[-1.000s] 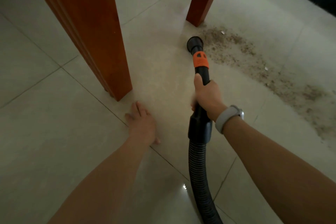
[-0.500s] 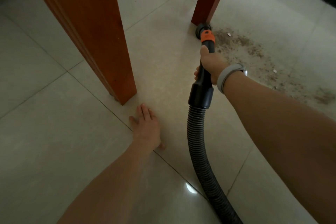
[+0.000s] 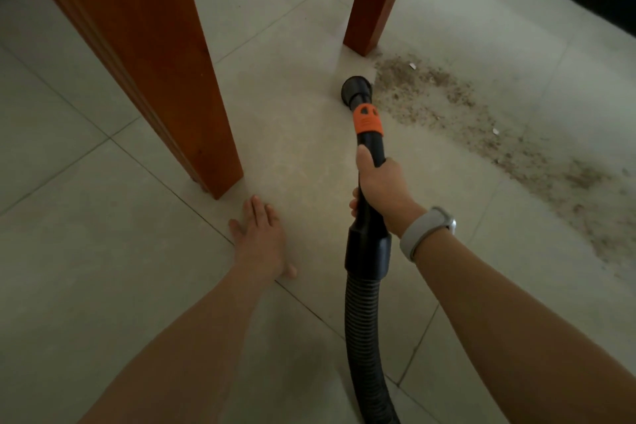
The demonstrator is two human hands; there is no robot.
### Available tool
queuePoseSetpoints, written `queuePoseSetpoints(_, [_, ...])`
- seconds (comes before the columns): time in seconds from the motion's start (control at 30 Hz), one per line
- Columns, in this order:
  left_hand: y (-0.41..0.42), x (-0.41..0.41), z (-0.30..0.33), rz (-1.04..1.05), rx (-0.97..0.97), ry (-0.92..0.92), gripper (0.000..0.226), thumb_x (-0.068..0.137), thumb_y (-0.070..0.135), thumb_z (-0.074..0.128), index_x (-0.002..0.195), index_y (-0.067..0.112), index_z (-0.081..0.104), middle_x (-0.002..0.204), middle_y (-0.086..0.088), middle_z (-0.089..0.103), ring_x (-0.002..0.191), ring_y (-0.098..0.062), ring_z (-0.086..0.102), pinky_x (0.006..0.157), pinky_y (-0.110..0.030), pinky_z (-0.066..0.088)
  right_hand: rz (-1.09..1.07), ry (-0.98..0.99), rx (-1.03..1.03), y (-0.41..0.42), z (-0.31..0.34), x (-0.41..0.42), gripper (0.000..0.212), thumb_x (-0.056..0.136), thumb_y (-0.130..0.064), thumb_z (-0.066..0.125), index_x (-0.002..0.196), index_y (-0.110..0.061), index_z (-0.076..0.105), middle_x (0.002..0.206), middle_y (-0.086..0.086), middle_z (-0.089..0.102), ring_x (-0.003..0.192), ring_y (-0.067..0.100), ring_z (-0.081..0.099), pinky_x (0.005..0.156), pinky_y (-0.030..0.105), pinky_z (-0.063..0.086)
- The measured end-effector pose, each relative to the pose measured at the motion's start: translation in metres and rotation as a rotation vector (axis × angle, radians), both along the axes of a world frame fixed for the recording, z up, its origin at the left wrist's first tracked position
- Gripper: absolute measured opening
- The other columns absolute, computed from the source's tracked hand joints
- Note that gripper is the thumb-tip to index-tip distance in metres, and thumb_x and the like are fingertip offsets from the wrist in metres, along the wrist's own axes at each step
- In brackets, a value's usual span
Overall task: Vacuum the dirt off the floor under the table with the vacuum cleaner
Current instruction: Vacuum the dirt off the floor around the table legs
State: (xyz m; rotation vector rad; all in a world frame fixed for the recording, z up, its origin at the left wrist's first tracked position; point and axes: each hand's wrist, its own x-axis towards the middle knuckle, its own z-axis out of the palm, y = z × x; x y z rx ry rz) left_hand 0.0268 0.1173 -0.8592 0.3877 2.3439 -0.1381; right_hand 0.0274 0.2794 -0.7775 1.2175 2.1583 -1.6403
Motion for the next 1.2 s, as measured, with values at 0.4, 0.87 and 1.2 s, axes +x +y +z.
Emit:
queuePoseSetpoints(0.4, [0.002,0.001,-0.001,-0.005,-0.027,0.030,0.128,0.072,0.052,0.074,0.146,-0.004,-0.013,0.154,-0.023,-0.020,0.143,-0.037,-0.016,0.115,-0.054,0.012,-0.048,-0.036,0.038,0.001,0.011,0.035,0.032,0.097,-0.042,0.042,0.092,-0.010,0.043,0.064,0.007,0.049,0.040,0.016,0.048,0.038,0.023,0.045])
queuePoseSetpoints(0.87, [0.002,0.001,0.001,0.009,-0.008,0.017,0.125,0.074,0.047,0.075,0.146,-0.003,-0.013,0.153,-0.024,-0.022,0.143,-0.038,-0.019,0.115,-0.055,0.008,-0.052,-0.003,0.019,0.026,0.007,-0.052,0.036,0.098,-0.043,0.040,0.080,-0.013,0.043,0.064,0.006,0.051,0.046,0.018,0.052,0.051,0.030,0.051])
queuePoseSetpoints(1.2, [0.005,0.000,0.002,0.001,-0.019,0.021,0.126,0.073,0.049,0.074,0.146,-0.005,-0.013,0.153,-0.026,-0.020,0.143,-0.039,-0.017,0.115,-0.055,0.011,0.023,-0.006,0.060,0.005,-0.004,-0.033,0.037,0.097,-0.045,0.042,0.102,-0.008,0.042,0.075,0.009,0.055,0.048,0.020,0.055,0.045,0.028,0.050])
